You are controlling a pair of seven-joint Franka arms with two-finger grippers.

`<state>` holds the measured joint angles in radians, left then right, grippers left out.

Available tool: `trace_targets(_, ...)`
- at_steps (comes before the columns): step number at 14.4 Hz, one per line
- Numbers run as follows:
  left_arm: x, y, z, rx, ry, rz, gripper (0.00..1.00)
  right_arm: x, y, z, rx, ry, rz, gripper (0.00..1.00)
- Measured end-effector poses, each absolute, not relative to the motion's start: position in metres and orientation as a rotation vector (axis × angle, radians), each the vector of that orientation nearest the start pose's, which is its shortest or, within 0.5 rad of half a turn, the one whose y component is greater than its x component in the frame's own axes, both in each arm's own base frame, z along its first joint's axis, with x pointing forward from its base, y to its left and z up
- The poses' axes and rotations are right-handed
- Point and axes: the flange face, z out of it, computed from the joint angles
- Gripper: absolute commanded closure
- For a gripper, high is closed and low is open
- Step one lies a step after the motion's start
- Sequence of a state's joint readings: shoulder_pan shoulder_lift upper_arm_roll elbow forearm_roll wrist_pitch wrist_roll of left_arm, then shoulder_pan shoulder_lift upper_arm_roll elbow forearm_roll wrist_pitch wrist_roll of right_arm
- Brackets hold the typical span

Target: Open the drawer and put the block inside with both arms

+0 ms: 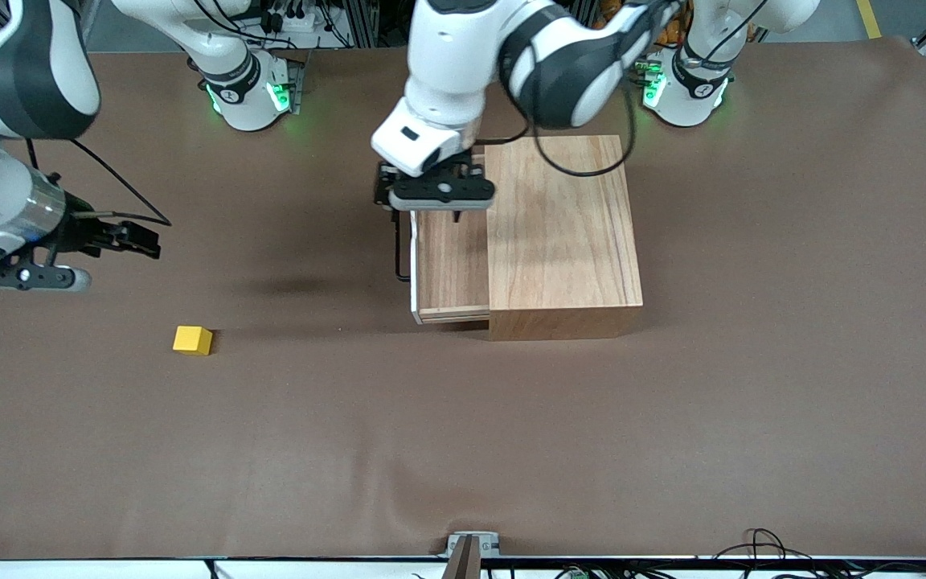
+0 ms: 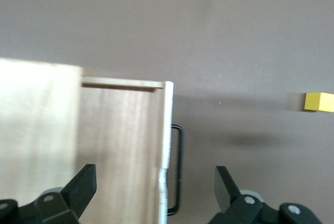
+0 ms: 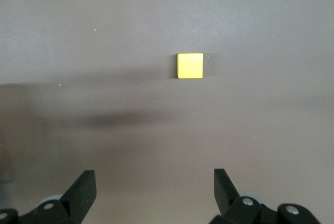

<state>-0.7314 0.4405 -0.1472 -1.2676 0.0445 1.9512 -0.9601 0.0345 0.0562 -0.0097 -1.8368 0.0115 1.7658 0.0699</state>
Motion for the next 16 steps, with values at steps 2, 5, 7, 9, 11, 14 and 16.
trace_targets(2,0.497,-0.488,0.554,-3.336,-0.117,-0.171,0.0,0.574,0.002,0.448,-3.128,0.109,0.225,0.0)
trace_targets(5,0.536,-0.406,0.584,-3.322,-0.066,-0.117,0.0,0.594,-0.015,0.39,-3.126,0.155,0.229,0.0)
trace_targets(7,0.552,-0.358,0.6,-3.299,-0.032,-0.099,0.0,0.601,-0.018,0.355,-3.127,0.161,0.217,0.0)
trace_targets(9,0.562,-0.314,0.614,-3.276,-0.006,-0.075,0.0,0.605,-0.017,0.321,-3.129,0.16,0.196,0.0)
trace_targets(11,0.569,-0.274,0.624,-3.257,0.029,-0.05,0.0,0.609,-0.018,0.293,-3.138,0.155,0.156,0.0)
trace_targets(14,0.575,-0.222,0.627,-3.195,0.087,0.026,0.0,0.618,-0.026,0.26,-3.168,0.135,0.071,0.0)
trace_targets(16,0.575,-0.197,0.632,-3.122,0.156,0.032,0.0,0.619,-0.031,0.241,-3.171,0.14,0.069,0.0)
